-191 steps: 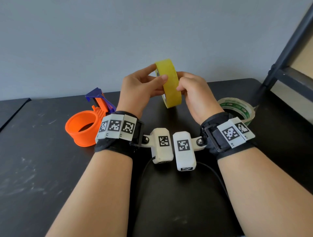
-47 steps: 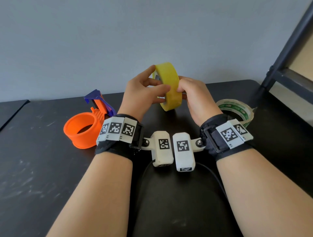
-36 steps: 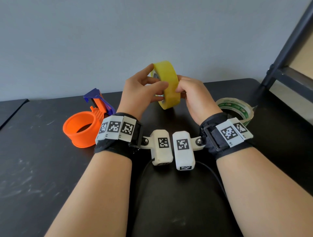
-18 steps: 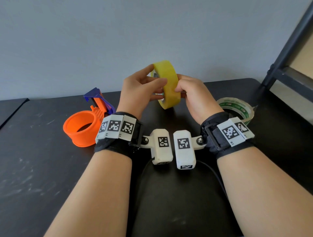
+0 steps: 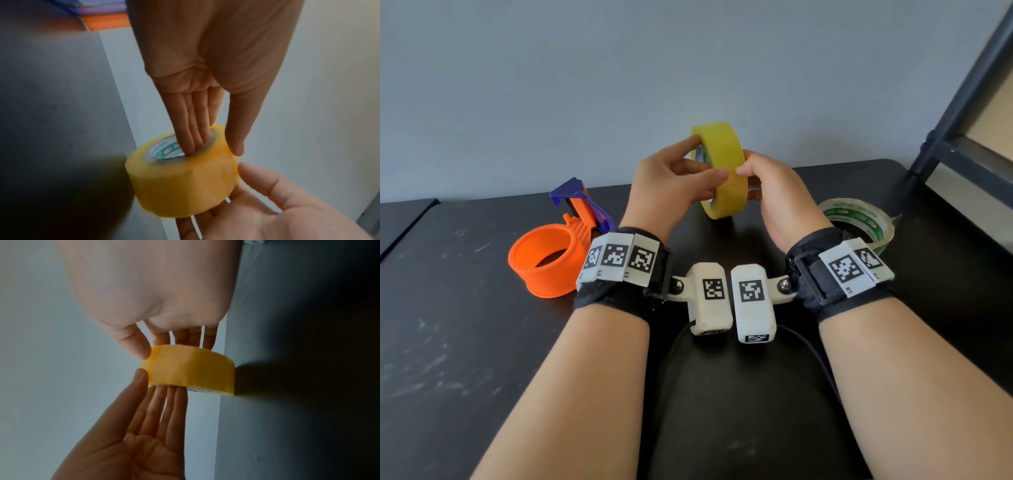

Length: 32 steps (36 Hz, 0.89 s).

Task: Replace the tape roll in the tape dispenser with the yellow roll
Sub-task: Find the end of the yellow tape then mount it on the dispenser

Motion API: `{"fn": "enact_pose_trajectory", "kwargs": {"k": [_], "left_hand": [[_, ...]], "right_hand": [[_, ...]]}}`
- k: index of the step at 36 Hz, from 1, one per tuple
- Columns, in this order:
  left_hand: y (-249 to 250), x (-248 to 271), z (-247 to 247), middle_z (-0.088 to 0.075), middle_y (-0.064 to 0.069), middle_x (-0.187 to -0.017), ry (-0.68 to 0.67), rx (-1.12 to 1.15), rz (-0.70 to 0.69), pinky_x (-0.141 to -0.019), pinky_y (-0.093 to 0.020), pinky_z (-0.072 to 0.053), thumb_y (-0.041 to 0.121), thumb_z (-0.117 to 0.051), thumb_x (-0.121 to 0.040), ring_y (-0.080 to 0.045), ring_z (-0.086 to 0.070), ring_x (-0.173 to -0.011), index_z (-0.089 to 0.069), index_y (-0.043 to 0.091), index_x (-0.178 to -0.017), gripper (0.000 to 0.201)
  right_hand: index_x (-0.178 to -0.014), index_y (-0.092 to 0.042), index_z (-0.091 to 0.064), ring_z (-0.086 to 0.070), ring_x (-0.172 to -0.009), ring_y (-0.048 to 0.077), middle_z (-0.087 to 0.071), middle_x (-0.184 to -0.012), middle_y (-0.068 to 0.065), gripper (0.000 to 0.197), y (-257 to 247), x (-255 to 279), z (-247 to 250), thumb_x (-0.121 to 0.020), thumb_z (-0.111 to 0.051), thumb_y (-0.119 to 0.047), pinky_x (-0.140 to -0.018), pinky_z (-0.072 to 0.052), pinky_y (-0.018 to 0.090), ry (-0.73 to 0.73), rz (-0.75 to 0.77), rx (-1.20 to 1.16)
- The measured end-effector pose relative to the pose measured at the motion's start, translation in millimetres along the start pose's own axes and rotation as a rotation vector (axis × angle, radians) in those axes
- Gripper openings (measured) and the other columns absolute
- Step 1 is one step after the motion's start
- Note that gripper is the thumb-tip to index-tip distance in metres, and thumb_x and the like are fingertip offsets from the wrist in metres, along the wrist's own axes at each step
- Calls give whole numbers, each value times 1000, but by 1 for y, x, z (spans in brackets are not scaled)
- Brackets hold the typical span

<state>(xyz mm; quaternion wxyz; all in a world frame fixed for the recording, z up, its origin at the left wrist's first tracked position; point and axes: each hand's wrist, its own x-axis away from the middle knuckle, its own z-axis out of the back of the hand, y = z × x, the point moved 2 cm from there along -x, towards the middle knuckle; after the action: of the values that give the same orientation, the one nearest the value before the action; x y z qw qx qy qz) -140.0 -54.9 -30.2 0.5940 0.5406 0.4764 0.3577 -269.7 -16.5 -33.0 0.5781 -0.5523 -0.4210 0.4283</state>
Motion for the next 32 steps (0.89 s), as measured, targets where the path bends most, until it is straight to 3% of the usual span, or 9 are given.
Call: {"fn": "enact_pose_trajectory", "kwargs": {"k": [3, 7, 11, 16, 21, 23, 26, 29, 32], "left_hand": [[0, 0, 0, -73, -15, -96, 6, 4, 2, -79, -31, -61, 2, -77, -77, -24, -73, -87, -49, 4, -139, 67], [-1, 0, 1, -73, -13, -91, 14, 9, 6, -80, -35, -61, 2, -77, -77, -26, -73, -86, -50, 5, -137, 66], [-2, -1, 2, -72, -13, -89, 20, 6, 4, -80, -38, -61, 3, -78, -76, -29, -73, -86, -52, 6, -134, 64], [-2, -1, 2, -72, -12, -86, 20, 4, -1, -79, -38, -61, 4, -78, -76, -29, -73, -86, -52, 5, -133, 62], [-1, -2, 3, -72, -11, -86, 18, 5, -2, -80, -37, -61, 5, -78, -77, -28, -74, -86, -52, 5, -133, 61], [0, -1, 2, -72, -10, -84, 4, -4, 1, -79, -37, -61, 5, -78, -77, -29, -74, -86, -52, 6, -132, 61], [-1, -1, 1, -71, -10, -83, 7, -6, 0, -80, -39, -61, 5, -78, -76, -30, -73, -85, -53, 7, -131, 60], [-2, -1, 1, -71, -10, -82, 19, 3, 1, -79, -38, -61, 6, -79, -76, -29, -73, -83, -53, 7, -130, 60], [-1, 0, 1, -71, -10, -80, 27, 7, 0, -78, -37, -61, 5, -79, -76, -28, -73, -82, -53, 6, -130, 60]], "right_hand": [[-111, -10, -62, -60, -105, 31, -63, -107, 13, 27, -4, 0, -2, -92, -44, -5, -104, -46, 47, 11, -29, 24], [-111, -14, -61, -58, -112, 37, -61, -115, 19, 34, -9, 1, -4, -89, -42, 3, -107, -43, 51, 18, -43, 43], [-126, -15, -60, -54, -121, 38, -59, -121, 21, 51, -13, 3, -8, -86, -38, 10, -109, -41, 49, -56, -40, 87], [-97, -24, -66, -59, -108, 37, -65, -101, 11, 44, -5, 8, -3, -61, -44, -11, -100, -46, 47, -64, 55, 41], [-87, -19, -63, -60, -97, 27, -63, -100, 12, 15, -4, 5, -2, -82, -50, -15, -103, -45, 50, -36, 31, 15], [-92, -7, -64, -60, -94, 27, -64, -100, 14, 17, -2, 5, -1, -87, -48, -13, -104, -45, 53, -13, 21, -12], [-112, 16, -53, -55, -90, 30, -62, -107, 30, 44, -3, 4, 0, -79, -49, -12, -101, -45, 55, 32, 18, -21], [-107, 16, -53, -53, -88, 29, -59, -94, 22, 53, -5, 6, -3, -64, -46, -14, -88, -46, 45, 5, 66, -26], [-94, 6, -62, -56, -91, 32, -61, -93, 19, 41, -4, 6, -1, -61, -44, -12, -97, -46, 55, -15, 93, 15]]}}
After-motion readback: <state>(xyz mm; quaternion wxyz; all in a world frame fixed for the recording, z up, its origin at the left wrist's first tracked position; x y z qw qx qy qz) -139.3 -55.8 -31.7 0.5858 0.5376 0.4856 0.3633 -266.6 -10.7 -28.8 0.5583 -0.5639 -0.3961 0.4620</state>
